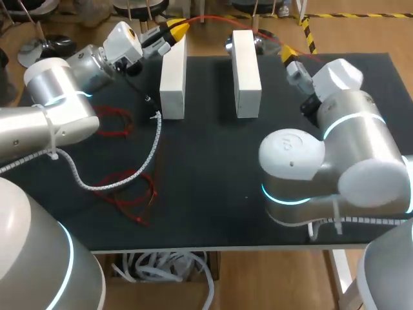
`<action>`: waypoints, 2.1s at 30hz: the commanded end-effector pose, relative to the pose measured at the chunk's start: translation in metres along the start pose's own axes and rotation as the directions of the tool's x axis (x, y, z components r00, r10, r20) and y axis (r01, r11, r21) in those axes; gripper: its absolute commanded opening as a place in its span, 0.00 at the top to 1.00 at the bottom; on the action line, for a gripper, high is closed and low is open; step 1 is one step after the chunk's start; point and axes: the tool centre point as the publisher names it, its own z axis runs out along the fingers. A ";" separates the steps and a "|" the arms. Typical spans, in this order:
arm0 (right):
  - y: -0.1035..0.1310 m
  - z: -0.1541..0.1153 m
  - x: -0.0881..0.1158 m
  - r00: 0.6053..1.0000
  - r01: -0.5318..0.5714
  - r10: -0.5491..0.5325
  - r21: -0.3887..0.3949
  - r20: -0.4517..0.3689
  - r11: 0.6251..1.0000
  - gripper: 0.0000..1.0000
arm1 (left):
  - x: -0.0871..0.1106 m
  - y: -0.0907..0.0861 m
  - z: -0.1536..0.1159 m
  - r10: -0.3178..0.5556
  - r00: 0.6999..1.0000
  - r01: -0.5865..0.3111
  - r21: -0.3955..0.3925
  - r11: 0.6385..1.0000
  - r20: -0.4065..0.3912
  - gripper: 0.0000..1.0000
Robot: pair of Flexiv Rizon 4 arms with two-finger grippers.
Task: Grab the tape and strap the tape.
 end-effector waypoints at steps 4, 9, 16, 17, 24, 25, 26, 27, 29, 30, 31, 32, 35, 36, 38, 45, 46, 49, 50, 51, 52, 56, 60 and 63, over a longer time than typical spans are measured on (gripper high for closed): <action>-0.007 0.021 0.029 0.942 -0.310 0.301 0.035 0.150 0.950 0.00 | 0.000 0.001 0.000 0.002 1.000 -0.002 0.003 1.000 0.001 1.00; -0.007 0.027 0.039 0.870 -0.439 0.445 -0.077 0.213 0.895 0.00 | 0.000 0.001 0.000 0.002 1.000 -0.002 0.003 1.000 0.001 1.00; -0.008 0.029 0.038 0.882 -0.416 0.437 -0.148 0.175 0.897 0.00 | 0.000 0.001 0.000 0.002 1.000 -0.002 0.003 1.000 0.001 1.00; -0.008 0.029 0.038 0.882 -0.416 0.437 -0.148 0.175 0.897 0.00 | 0.000 0.001 0.000 0.002 1.000 -0.002 0.003 1.000 0.001 1.00; -0.008 0.029 0.038 0.882 -0.416 0.437 -0.148 0.175 0.897 0.00 | 0.000 0.001 0.000 0.002 1.000 -0.002 0.003 1.000 0.001 1.00; -0.008 0.029 0.038 0.882 -0.416 0.437 -0.148 0.175 0.897 0.00 | 0.000 0.001 0.000 0.002 1.000 -0.002 0.003 1.000 0.001 1.00; -0.008 0.029 0.038 0.882 -0.416 0.437 -0.148 0.175 0.897 0.00 | 0.000 0.001 0.000 0.002 1.000 -0.002 0.003 1.000 0.001 1.00; -0.008 0.029 0.038 0.882 -0.416 0.437 -0.148 0.175 0.897 0.00 | 0.000 0.001 0.000 0.002 1.000 -0.002 0.003 1.000 0.001 1.00; -0.008 0.029 0.038 0.882 -0.416 0.437 -0.148 0.175 0.897 0.00 | 0.000 0.001 0.000 0.002 1.000 -0.002 0.003 1.000 0.001 1.00; -0.008 0.029 0.038 0.882 -0.416 0.437 -0.148 0.175 0.897 0.00 | 0.000 0.001 0.000 0.002 1.000 -0.002 0.003 1.000 0.001 1.00; -0.008 0.029 0.038 0.882 -0.416 0.437 -0.148 0.175 0.897 0.00 | 0.000 0.001 0.000 0.002 1.000 -0.002 0.003 1.000 0.001 1.00; -0.008 0.029 0.038 0.882 -0.416 0.437 -0.148 0.175 0.897 0.00 | 0.000 0.001 0.000 0.002 1.000 -0.002 0.003 1.000 0.001 1.00; -0.008 0.029 0.038 0.882 -0.416 0.437 -0.148 0.175 0.897 0.00 | 0.000 0.001 0.000 0.002 1.000 -0.002 0.003 1.000 0.001 1.00; -0.009 0.030 0.036 0.862 -0.447 0.462 -0.118 0.210 0.887 0.00 | 0.000 0.001 0.000 0.002 1.000 -0.002 0.003 1.000 0.001 1.00; -0.012 0.034 0.034 0.821 -0.518 0.528 -0.107 0.215 0.849 0.00 | 0.000 0.001 0.000 0.002 1.000 -0.002 0.003 1.000 0.001 1.00; -0.015 0.048 0.038 0.679 -0.704 0.693 -0.051 0.241 0.708 0.00 | 0.000 0.001 0.000 0.002 1.000 -0.002 0.003 1.000 0.001 1.00; -0.015 0.049 0.039 0.665 -0.721 0.710 -0.051 0.232 0.691 0.00 | 0.000 0.001 0.000 0.002 1.000 -0.002 0.003 1.000 0.001 1.00; -0.014 0.052 0.041 0.623 -0.767 0.754 -0.028 0.208 0.642 0.00 | 0.000 0.001 0.000 0.002 1.000 -0.002 0.003 1.000 0.001 1.00; -0.014 0.053 0.041 0.607 -0.783 0.769 -0.017 0.201 0.622 0.00 | 0.000 0.001 0.000 0.002 1.000 -0.002 0.003 1.000 0.001 1.00; -0.013 0.055 0.041 0.592 -0.798 0.785 -0.004 0.183 0.603 0.00 | 0.000 0.001 0.000 0.002 1.000 -0.002 0.003 1.000 0.001 1.00; -0.013 0.056 0.040 0.581 -0.808 0.796 -0.001 0.171 0.590 0.00 | 0.000 0.001 0.000 0.002 1.000 -0.002 0.003 1.000 0.001 1.00; -0.015 0.061 0.038 0.547 -0.837 0.830 0.038 0.114 0.546 0.00 | 0.000 0.001 0.000 0.002 1.000 -0.002 0.003 1.000 0.001 1.00; -0.019 0.066 0.037 0.532 -0.847 0.845 0.044 0.062 0.530 0.00 | 0.000 0.001 0.000 0.002 1.000 -0.002 0.003 1.000 0.001 1.00; -0.021 0.072 0.038 0.521 -0.854 0.851 0.049 0.066 0.519 0.00 | 0.000 0.001 0.000 0.002 1.000 -0.002 0.003 1.000 0.001 1.00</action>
